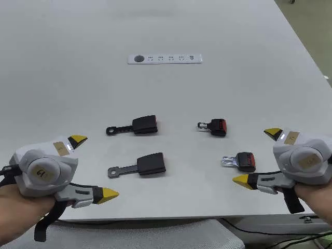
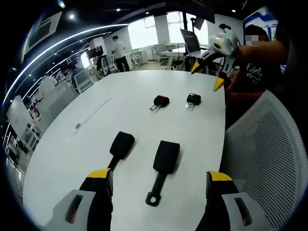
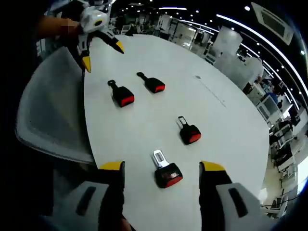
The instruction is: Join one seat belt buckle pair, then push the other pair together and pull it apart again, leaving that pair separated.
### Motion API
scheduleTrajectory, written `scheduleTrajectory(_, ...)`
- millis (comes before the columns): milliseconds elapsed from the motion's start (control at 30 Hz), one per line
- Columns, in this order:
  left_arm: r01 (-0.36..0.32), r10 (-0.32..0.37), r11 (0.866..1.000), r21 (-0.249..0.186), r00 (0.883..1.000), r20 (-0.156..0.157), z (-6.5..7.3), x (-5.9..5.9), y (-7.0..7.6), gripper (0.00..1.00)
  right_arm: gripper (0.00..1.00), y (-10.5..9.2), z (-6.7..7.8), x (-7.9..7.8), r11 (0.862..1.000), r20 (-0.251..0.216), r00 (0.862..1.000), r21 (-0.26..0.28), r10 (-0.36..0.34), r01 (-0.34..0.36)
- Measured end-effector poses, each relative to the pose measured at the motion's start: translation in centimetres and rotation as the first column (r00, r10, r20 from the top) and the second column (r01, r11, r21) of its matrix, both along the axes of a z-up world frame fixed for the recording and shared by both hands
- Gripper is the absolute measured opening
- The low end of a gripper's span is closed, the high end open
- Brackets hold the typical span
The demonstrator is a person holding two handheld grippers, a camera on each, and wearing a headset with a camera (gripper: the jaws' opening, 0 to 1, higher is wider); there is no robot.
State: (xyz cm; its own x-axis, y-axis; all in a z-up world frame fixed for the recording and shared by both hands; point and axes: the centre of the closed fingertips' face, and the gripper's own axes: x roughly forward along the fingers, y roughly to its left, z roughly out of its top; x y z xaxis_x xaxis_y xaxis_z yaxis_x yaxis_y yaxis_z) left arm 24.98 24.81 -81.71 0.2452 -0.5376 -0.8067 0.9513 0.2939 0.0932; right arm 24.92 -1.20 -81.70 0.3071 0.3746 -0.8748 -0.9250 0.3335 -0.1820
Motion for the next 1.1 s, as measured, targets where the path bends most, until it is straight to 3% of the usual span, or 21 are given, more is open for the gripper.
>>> scheduleTrajectory(67, -0.009, 0.009, 1.000, 0.011, 1.000, -0.022, -0.6, 0.4, -0.1, 0.56, 0.42, -0.2, -0.5, 0.3, 1.000, -0.010, 1.000, -0.004, 0.004, -0.004)
scheduleTrajectory(267, 0.016, -0.014, 0.999, 0.034, 0.999, -0.040, -2.0, 1.0, -0.5, 0.53, 0.41, -0.8, -1.9, 0.6, 0.999, -0.065, 0.998, -0.040, 0.019, -0.022)
scheduleTrajectory(367, 0.014, -0.013, 0.999, 0.046, 0.999, -0.037, -1.9, 1.1, -0.3, 0.54, 0.42, -1.0, -1.7, 0.8, 0.998, -0.070, 0.997, -0.056, 0.014, -0.018)
scheduleTrajectory(400, 0.002, -0.001, 0.999, 0.035, 0.999, -0.034, -1.6, 1.2, -0.3, 0.55, 0.42, -0.7, -0.9, 1.1, 1.000, -0.050, 0.999, -0.025, -0.013, 0.012)
scheduleTrajectory(433, -0.031, 0.031, 0.999, -0.006, 0.999, -0.026, -0.8, 1.2, -0.4, 0.56, 0.43, -0.5, -0.4, 1.1, 1.000, -0.041, 0.999, -0.007, -0.027, 0.027)
scheduleTrajectory(500, -0.094, 0.093, 0.995, -0.043, 0.996, -0.017, 0.4, 1.1, 0.4, 0.62, 0.46, -0.3, 0.8, 0.7, 0.999, -0.018, 0.999, 0.006, -0.046, 0.046)
scheduleTrajectory(567, -0.133, 0.133, 0.991, -0.032, 0.991, -0.003, 1.6, 0.5, 1.9, 0.68, 0.53, -0.5, 1.9, 0.3, 0.994, 0.009, 0.994, 0.016, -0.108, 0.108)
scheduleTrajectory(600, -0.143, 0.143, 0.989, -0.043, 0.990, 0.010, 2.2, 0.3, 2.4, 0.71, 0.57, -0.2, 2.6, 0.2, 0.994, 0.029, 0.994, 0.034, -0.105, 0.104)
scheduleTrajectory(667, -0.180, 0.182, 0.982, -0.048, 0.983, 0.027, 3.7, -0.4, 3.8, 0.79, 0.62, 0.2, 4.3, -0.2, 0.988, 0.066, 0.988, 0.079, -0.142, 0.136)
scheduleTrajectory(767, -0.233, 0.242, 0.967, -0.101, 0.966, 0.089, 6.8, -0.8, 5.8, 0.94, 0.79, 0.8, 6.7, -0.6, 0.978, 0.125, 0.976, 0.133, -0.176, 0.159)
scheduleTrajectory(833, -0.267, 0.279, 0.955, -0.127, 0.956, 0.088, 8.0, -1.3, 6.6, 1.00, 0.88, 1.0, 7.3, -1.0, 0.972, 0.117, 0.973, 0.156, -0.196, 0.177)
scheduleTrajectory(900, -0.307, 0.321, 0.941, -0.141, 0.943, 0.088, 8.8, -1.7, 7.7, 1.00, 0.97, 1.3, 7.7, -1.2, 0.966, 0.120, 0.970, 0.173, -0.213, 0.191)
scheduleTrajectory(967, -0.314, 0.328, 0.940, -0.135, 0.940, 0.095, 8.9, -2.0, 8.3, 1.00, 1.00, 1.4, 7.6, -1.6, 0.966, 0.122, 0.970, 0.175, -0.213, 0.190)
scheduleTrajectory(1100, -0.336, 0.345, 0.935, -0.111, 0.935, 0.080, 7.9, -2.8, 9.0, 1.00, 1.00, 1.8, 7.2, -2.0, 0.967, 0.122, 0.971, 0.174, -0.207, 0.184)
